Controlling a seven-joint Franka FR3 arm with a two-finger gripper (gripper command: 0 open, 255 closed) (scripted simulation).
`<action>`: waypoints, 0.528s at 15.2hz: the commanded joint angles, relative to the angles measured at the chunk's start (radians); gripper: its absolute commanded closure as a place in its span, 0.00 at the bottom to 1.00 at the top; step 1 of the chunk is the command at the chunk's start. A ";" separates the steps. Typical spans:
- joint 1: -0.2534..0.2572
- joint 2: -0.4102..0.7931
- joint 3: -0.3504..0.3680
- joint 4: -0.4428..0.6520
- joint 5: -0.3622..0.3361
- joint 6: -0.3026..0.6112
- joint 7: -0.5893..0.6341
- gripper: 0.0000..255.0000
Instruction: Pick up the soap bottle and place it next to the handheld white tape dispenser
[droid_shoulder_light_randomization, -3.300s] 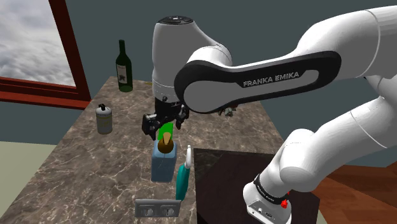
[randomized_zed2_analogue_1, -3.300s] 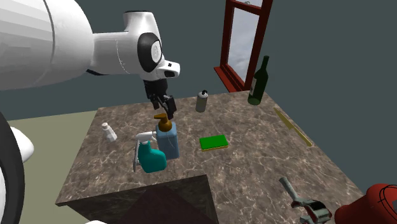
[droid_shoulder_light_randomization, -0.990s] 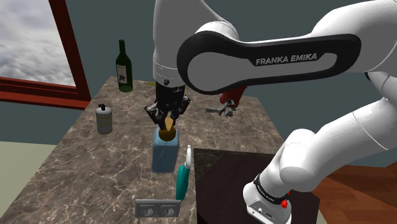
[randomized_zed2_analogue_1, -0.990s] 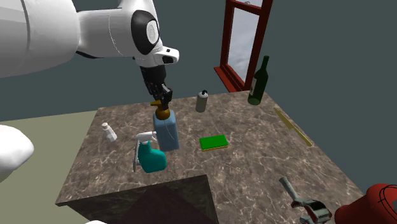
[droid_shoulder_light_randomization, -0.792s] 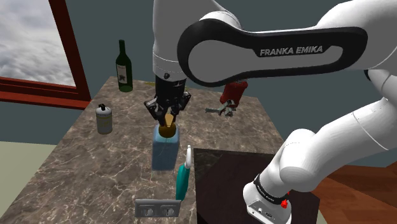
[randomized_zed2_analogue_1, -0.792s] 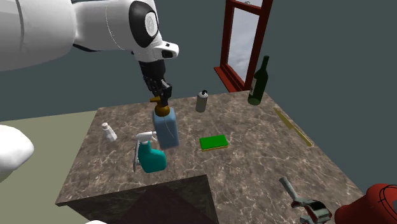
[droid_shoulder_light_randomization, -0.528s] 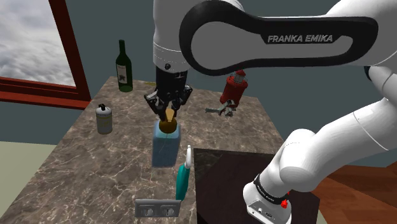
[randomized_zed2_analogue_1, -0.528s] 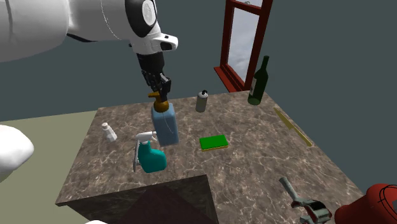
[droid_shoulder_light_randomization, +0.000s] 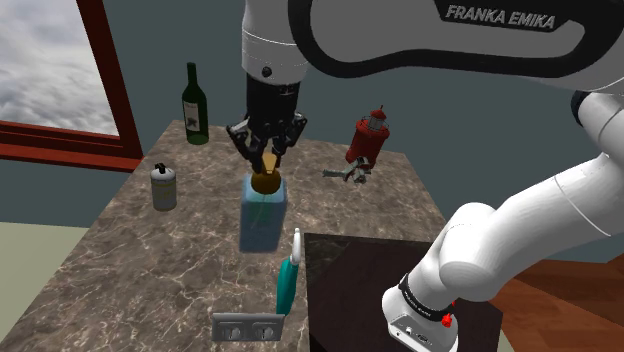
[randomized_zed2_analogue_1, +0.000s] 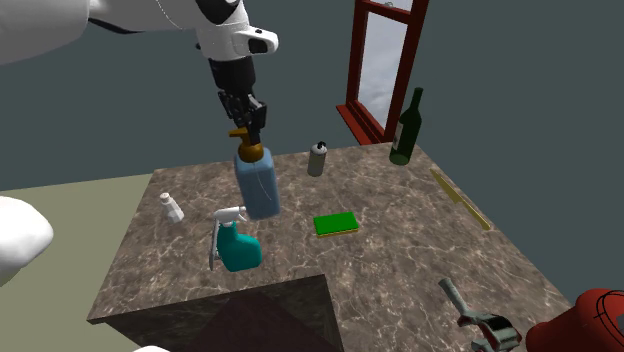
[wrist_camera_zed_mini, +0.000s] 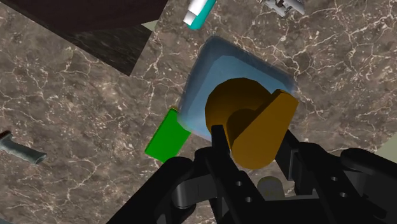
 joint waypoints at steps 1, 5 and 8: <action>-0.001 0.003 -0.002 0.032 -0.002 -0.029 0.000 1.00; -0.004 0.013 -0.003 0.095 -0.007 -0.083 0.002 1.00; -0.007 0.023 -0.004 0.145 -0.012 -0.123 0.004 1.00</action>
